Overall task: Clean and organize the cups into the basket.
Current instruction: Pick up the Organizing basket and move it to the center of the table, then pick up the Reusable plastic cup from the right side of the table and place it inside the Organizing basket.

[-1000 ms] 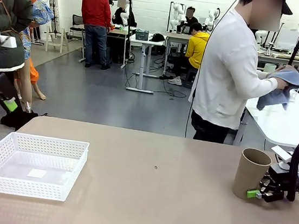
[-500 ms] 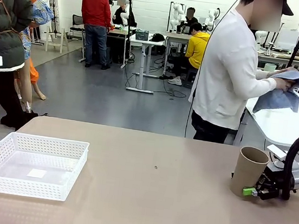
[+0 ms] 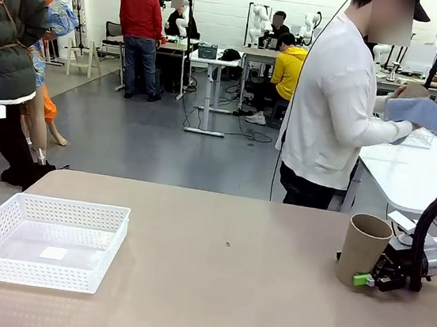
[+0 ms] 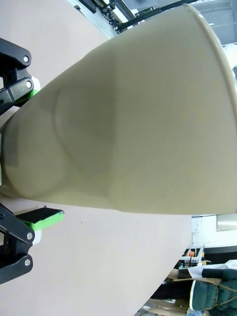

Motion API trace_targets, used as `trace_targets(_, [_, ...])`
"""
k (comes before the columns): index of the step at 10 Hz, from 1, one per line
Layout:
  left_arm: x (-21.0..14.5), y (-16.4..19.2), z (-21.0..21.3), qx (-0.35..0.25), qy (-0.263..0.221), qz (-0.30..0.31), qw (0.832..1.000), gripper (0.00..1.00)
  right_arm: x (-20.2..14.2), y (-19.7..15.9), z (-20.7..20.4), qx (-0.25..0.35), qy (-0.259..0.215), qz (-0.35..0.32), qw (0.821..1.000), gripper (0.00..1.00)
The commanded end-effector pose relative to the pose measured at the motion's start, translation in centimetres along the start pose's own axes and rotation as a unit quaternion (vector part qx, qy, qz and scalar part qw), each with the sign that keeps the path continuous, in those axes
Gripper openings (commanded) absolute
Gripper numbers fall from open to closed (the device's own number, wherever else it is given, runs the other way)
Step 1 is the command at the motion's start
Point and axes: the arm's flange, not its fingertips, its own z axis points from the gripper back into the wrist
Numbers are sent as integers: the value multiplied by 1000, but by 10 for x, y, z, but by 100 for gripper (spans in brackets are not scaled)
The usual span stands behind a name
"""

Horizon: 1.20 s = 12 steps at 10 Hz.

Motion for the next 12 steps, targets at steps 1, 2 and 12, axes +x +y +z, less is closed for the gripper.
trace_targets(1, [-1, 6, -21, 29, 12, -5, 999, 100, 1, -6, 2, -7, -1, -6, 1000, 100])
trace_targets(2, [-5, 4, -32, 38, 21, -9, 999, 100, 0, -7, 2, -8, -2, -8, 1000, 100])
trace_targets(12, [-11, -1, -57, 30, 32, 2, 999, 100, 0, 0, 1, -1, 0, -2, 1000, 100])
